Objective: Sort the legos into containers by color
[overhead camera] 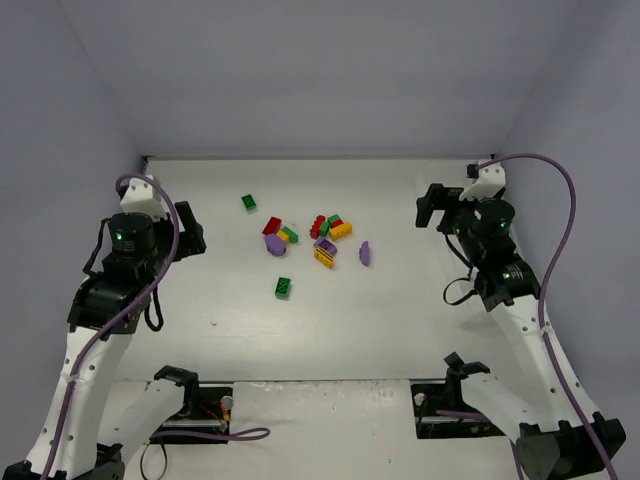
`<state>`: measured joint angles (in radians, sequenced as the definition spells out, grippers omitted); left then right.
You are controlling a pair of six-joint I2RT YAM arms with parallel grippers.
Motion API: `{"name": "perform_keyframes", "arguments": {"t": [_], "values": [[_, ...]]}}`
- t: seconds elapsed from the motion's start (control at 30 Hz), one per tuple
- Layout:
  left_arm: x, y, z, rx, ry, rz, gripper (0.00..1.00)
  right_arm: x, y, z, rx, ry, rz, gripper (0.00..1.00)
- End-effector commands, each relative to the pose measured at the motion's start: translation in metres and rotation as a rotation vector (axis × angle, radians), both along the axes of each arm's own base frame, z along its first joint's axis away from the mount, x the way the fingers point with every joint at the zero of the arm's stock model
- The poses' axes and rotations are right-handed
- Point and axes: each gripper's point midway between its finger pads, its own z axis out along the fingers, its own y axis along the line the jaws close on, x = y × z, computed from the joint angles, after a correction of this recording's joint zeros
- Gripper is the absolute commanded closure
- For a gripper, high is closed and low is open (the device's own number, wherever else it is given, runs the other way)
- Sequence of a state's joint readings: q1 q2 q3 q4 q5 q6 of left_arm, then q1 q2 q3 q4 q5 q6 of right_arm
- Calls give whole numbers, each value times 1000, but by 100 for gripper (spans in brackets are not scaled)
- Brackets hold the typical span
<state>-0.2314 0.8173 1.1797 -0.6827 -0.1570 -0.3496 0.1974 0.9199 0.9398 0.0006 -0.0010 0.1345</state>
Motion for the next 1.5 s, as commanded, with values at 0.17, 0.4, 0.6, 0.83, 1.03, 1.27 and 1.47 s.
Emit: {"name": "perform_keyframes", "arguments": {"t": [0.17,0.4,0.6,0.83,1.03,1.27,1.47], "values": [[8,-1,15,-23,-61,5,19,18,16,1,53,7,41,0],[8,-2,4,-21,-34,6,19,36,43,-57,126,245,72,0],[7,-1,-10,-13,3,8,19,47,76,-119,100,426,78,17],[3,0,-27,-5,55,12,19,53,110,-174,55,549,98,27],[0,-3,-37,-18,88,7,19,57,124,-208,22,617,86,27],[-2,-4,-43,-21,107,0,19,59,130,-232,4,660,73,34],[-5,-3,-47,-17,119,5,19,60,132,-242,-11,670,57,41]]}}
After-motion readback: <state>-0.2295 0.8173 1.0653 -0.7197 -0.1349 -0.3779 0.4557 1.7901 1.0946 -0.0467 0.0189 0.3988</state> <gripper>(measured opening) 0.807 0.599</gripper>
